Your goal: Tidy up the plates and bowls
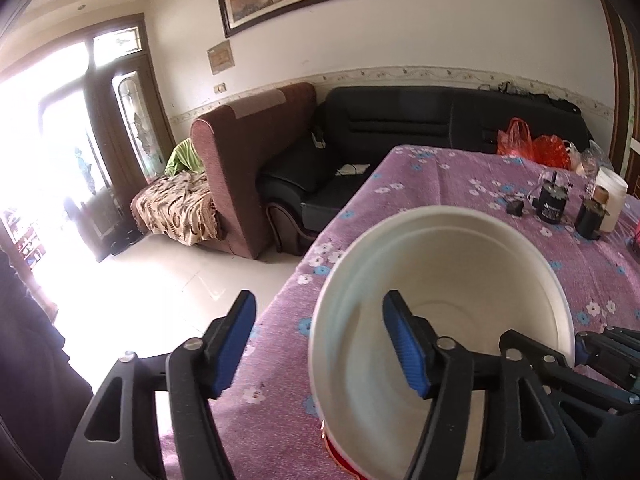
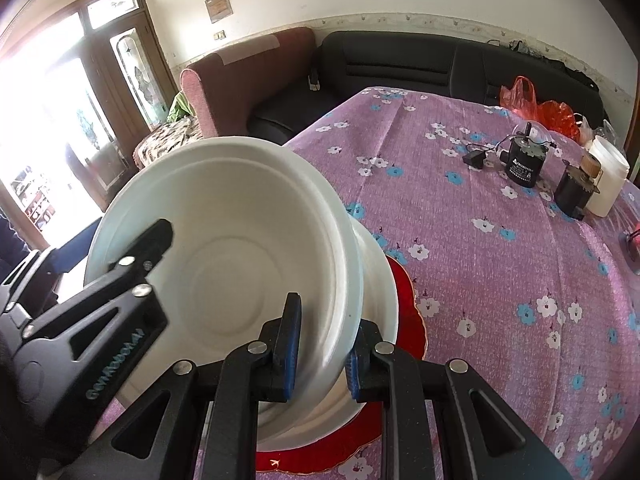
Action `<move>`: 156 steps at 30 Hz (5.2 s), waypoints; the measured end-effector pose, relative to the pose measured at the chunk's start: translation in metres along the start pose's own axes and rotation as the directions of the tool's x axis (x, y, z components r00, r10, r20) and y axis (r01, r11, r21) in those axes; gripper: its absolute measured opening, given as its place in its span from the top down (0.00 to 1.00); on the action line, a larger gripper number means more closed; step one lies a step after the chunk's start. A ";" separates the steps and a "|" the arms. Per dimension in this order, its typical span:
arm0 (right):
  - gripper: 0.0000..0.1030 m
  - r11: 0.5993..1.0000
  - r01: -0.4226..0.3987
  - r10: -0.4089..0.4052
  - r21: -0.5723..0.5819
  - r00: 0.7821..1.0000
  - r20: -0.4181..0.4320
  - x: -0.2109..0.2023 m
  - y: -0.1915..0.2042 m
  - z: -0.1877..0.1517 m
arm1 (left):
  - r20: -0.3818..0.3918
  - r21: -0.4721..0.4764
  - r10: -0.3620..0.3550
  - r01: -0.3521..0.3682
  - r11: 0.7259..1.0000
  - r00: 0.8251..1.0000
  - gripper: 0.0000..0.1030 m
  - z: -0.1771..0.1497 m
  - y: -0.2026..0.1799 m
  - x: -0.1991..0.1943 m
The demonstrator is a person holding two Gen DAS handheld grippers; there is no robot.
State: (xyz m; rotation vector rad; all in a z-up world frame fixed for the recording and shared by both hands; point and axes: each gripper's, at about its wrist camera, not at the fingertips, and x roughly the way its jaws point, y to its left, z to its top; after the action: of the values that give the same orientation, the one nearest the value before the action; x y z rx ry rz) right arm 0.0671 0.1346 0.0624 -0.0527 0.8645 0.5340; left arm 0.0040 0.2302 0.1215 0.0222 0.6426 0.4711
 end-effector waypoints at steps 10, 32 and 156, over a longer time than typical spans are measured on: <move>0.45 1.000 -0.015 0.013 0.022 0.996 0.084 -0.015 0.003 0.002 | 0.062 -0.055 -0.006 0.009 0.998 0.998 0.19 -0.009 0.020 -0.033; 0.34 0.999 -0.015 0.008 0.044 0.987 0.160 -0.075 -0.014 -0.041 | 0.088 -0.068 -0.094 0.100 0.993 0.992 0.15 -0.037 0.013 -0.090; 0.10 0.965 0.038 -0.102 0.260 0.966 0.237 -0.129 -0.086 -0.138 | 0.329 -0.173 -0.011 0.072 0.982 0.944 0.00 -0.076 -0.003 -0.172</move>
State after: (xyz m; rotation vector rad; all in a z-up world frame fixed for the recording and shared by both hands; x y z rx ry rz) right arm -0.0589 -0.0304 0.0522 0.2134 0.6760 0.3499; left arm -0.1589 0.1448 0.1584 -0.0866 0.2707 0.4708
